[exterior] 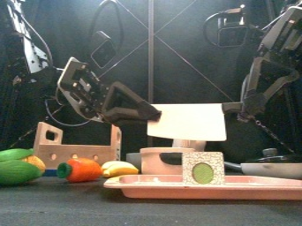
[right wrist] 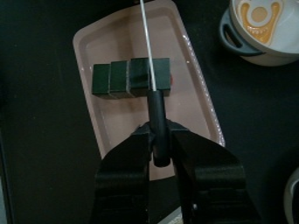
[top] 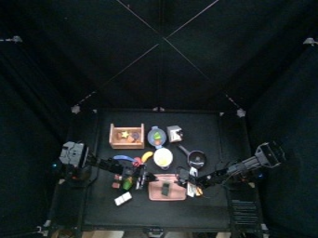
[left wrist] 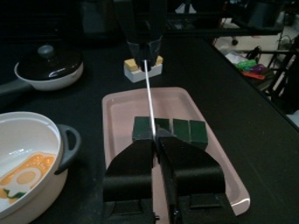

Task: Cut sushi piece

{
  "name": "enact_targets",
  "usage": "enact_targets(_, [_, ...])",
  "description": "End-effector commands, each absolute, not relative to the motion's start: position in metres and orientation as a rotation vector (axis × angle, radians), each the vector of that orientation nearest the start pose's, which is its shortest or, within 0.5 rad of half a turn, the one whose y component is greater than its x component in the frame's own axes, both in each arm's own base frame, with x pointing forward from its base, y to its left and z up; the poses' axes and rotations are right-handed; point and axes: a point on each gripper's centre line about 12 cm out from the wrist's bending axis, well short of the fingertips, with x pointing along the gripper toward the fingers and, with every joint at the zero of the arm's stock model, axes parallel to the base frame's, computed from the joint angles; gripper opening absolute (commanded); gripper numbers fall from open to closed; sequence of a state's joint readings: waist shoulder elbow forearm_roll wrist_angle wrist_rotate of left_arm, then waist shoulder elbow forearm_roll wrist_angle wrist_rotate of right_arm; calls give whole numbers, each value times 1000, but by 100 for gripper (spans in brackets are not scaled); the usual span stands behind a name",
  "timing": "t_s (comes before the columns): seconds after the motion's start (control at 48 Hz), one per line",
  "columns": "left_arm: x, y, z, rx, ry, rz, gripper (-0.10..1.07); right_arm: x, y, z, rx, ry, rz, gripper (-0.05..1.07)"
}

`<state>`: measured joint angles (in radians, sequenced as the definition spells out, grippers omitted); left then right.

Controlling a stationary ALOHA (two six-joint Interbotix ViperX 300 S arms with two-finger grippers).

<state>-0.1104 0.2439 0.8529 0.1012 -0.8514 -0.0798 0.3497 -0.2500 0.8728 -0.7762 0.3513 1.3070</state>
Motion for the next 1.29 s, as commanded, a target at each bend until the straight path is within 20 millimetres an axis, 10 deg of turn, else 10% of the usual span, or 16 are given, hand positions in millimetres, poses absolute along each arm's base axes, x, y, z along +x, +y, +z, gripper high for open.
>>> enact_targets(0.0, [385,-51,110,-11,263,-172,38,294,78,176,280,815,-125,50])
enact_targets(1.271, [390,-51,119,-4,285,-159,37,300,84,180,273,806,-113,50])
